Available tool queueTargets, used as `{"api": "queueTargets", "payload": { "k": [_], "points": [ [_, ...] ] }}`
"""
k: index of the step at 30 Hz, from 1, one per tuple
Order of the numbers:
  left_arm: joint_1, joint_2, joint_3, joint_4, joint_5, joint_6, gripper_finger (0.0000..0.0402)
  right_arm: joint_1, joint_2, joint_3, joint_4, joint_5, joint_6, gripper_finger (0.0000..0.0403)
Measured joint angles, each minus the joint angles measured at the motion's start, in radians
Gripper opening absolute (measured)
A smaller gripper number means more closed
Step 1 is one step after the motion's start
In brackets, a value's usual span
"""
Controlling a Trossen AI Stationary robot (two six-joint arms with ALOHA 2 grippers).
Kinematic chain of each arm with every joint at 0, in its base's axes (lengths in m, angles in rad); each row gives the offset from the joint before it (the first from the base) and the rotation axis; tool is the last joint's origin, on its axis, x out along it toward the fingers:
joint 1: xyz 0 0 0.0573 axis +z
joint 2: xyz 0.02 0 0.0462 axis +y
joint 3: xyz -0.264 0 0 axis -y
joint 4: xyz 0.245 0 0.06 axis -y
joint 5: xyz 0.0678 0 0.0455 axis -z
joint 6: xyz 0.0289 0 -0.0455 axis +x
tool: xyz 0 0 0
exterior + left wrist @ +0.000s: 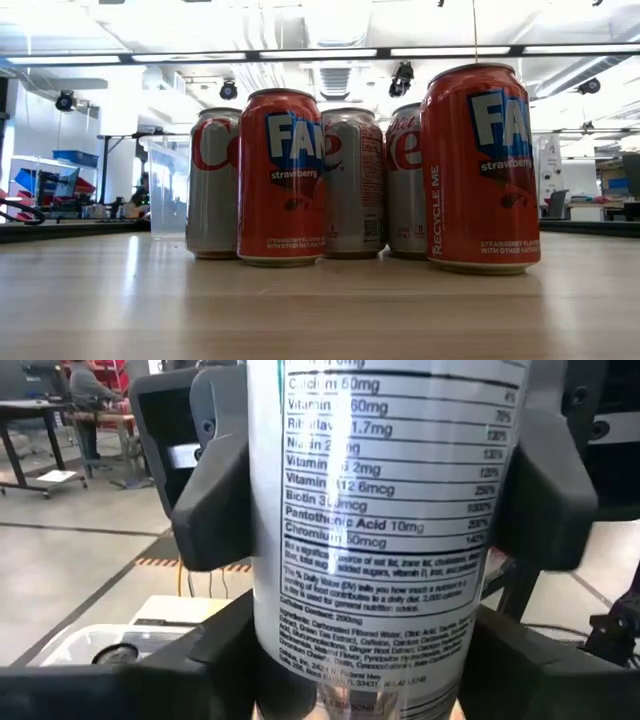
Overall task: Sort soda cans
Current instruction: Put the white-pink soda can into the right white bin
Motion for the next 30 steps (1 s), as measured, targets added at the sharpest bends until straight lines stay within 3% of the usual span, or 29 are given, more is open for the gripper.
{"api": "queueTargets", "payload": {
  "k": [4,9,17,30],
  "points": [
    [0.002,0.0,0.001,-0.017,0.001,0.008,0.0225,0.0,0.0,0.0,-0.007,0.0,-0.012,0.0273],
    [0.005,0.001,-0.001,-0.193,-0.039,0.033,0.0225,0.0,-0.036,0.003,-0.056,0.007,-0.027,0.0307],
    [0.012,0.011,-0.003,-0.411,-0.081,0.061,0.0225,-0.021,-0.094,0.003,-0.426,-0.003,0.102,0.0326],
    [0.026,0.096,-0.005,-0.432,-0.087,0.078,0.0225,-0.035,-0.017,0.001,-0.597,-0.021,0.214,0.0333]
  ]
}}
